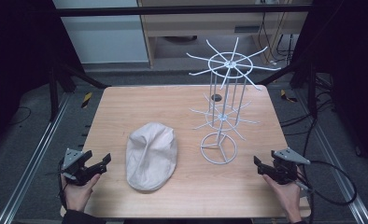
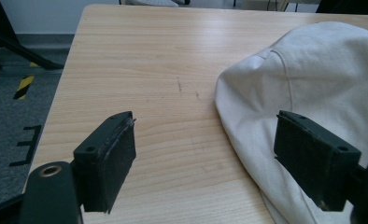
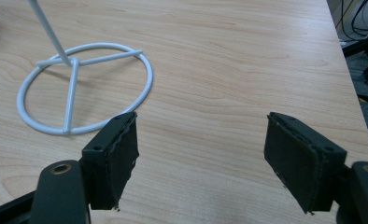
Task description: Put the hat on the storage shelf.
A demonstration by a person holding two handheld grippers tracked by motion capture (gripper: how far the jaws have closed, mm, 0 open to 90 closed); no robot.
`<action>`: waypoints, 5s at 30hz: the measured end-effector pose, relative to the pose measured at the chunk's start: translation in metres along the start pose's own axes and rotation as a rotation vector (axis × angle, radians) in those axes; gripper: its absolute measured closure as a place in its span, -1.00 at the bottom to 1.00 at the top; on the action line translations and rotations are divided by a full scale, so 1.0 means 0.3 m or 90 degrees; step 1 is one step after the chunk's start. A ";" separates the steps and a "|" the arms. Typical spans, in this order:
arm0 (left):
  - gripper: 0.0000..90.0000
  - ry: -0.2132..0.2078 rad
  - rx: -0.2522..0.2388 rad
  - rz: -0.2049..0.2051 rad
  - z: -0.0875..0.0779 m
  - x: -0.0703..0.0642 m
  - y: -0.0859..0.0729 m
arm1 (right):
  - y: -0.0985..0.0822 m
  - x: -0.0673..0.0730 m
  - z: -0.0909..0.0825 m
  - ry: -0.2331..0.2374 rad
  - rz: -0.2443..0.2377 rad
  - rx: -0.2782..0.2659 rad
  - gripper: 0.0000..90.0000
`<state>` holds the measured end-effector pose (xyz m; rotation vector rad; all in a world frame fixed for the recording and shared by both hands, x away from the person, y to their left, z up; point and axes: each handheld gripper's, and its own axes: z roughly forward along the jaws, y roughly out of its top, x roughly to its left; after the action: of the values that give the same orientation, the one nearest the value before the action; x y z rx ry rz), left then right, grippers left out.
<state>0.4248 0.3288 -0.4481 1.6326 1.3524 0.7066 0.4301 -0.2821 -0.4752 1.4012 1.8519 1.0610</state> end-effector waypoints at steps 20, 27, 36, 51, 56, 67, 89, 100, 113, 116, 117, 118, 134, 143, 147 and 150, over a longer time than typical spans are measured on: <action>-0.49 -0.040 -0.008 0.056 -0.025 -0.141 0.077 | -0.002 0.014 -0.003 0.003 0.003 -0.002 -0.41; -0.49 -0.047 -0.001 0.058 -0.023 -0.176 0.094 | 0.002 0.021 -0.003 0.004 -0.007 0.004 -0.41; -0.44 -0.059 0.014 0.053 -0.010 -0.216 0.110 | 0.004 0.026 -0.001 0.009 -0.007 0.002 -0.43; -0.39 -0.074 0.043 0.083 0.023 -0.283 0.135 | 0.000 0.032 -0.004 0.008 -0.015 0.013 -0.43; -0.35 -0.071 0.059 0.104 0.041 -0.319 0.148 | -0.001 0.031 -0.005 0.007 -0.015 0.015 -0.43; -0.28 -0.077 0.072 0.114 0.075 -0.381 0.164 | 0.000 0.029 -0.005 0.012 -0.012 0.016 -0.41; 0.01 -0.058 0.127 0.131 0.146 -0.417 0.122 | -0.002 0.030 -0.005 0.017 -0.013 0.020 -0.40; 0.32 -0.055 0.173 0.125 0.182 -0.399 0.097 | -0.003 0.031 -0.001 0.017 -0.017 0.023 -0.39; 0.91 -0.071 0.220 0.122 0.211 -0.400 0.093 | -0.003 0.031 0.000 0.019 -0.017 0.026 -0.39; 0.92 -0.073 0.217 0.121 0.209 -0.395 0.097 | -0.002 0.031 0.000 0.019 -0.016 0.026 -0.39; 0.93 -0.071 0.211 0.124 0.203 -0.392 0.101 | -0.003 0.030 0.000 0.019 -0.016 0.027 -0.39; 0.93 -0.071 0.211 0.124 0.203 -0.392 0.101 | -0.003 0.030 0.000 0.019 -0.016 0.027 -0.39; 0.95 -0.054 0.092 0.123 0.100 -0.357 0.161 | -0.003 0.026 -0.002 0.017 -0.014 0.025 -0.40; 0.95 -0.068 0.016 0.109 0.037 -0.347 0.195 | 0.000 0.027 -0.004 0.021 -0.016 0.014 -0.41; 0.95 -0.074 -0.016 0.108 0.006 -0.348 0.220 | 0.001 0.029 -0.007 0.026 -0.007 0.009 -0.41; 0.95 -0.078 -0.045 0.105 -0.024 -0.349 0.243 | 0.000 0.026 -0.004 0.030 -0.001 0.009 -0.42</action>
<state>0.4268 0.2282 -0.3696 1.7151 1.1028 0.7304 0.4268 -0.2748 -0.4744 1.3943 1.8974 1.0909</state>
